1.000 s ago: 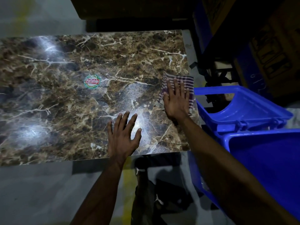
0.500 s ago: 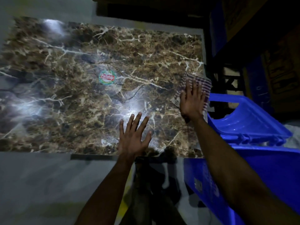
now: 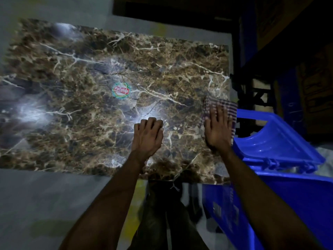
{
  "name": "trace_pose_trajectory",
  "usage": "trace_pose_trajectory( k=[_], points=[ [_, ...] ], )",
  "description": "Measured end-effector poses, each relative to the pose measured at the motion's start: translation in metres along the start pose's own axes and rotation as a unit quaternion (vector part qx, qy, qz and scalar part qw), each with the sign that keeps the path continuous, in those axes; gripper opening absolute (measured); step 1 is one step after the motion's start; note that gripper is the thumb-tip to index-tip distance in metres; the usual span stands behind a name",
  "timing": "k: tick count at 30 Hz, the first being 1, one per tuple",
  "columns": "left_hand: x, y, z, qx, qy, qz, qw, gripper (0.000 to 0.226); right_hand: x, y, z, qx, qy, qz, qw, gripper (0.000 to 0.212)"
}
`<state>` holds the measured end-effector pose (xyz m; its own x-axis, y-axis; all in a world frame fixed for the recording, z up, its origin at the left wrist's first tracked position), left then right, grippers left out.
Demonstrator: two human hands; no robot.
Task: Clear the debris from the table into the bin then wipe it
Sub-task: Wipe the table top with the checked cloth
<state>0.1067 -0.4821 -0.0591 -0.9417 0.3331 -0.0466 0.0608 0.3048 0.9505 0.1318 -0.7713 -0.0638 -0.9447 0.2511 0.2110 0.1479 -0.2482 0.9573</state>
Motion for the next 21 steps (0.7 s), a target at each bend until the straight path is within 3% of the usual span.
trace_pose_trajectory(
  k=[4,8,12,17,21],
  points=[
    [0.000,-0.010,0.003,0.012,0.074,-0.062,0.995,0.029,-0.052,0.003,0.045,-0.005,-0.016,-0.022,1.000,0.066],
    [-0.002,-0.012,0.005,0.028,0.117,-0.060,0.991,0.049,-0.041,-0.007,0.083,-0.018,0.087,0.014,0.996,0.067],
    [-0.002,-0.011,0.005,0.030,0.120,-0.052,0.991,0.055,0.009,-0.015,0.060,-0.008,0.177,0.044,0.983,0.060],
    [-0.003,-0.012,0.005,0.032,0.115,-0.046,0.992,0.058,-0.007,-0.004,0.021,-0.026,0.082,0.025,0.996,0.059],
    [-0.002,-0.011,0.006,0.030,0.115,-0.051,0.992,0.060,-0.045,-0.005,0.066,-0.026,0.029,0.006,0.999,0.060]
  ],
)
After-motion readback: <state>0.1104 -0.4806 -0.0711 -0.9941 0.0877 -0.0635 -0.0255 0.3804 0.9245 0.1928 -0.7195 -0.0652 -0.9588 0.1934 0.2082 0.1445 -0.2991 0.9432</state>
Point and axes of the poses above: each hand's wrist, its own x-axis away from the middle knuckle, its own y-axis out of the back of the hand, z = x × y, the point moved 2 cm from there along -x, towards the middle knuckle, and after that the axes turned 8 degrees about -y, right-handed, at the moved point
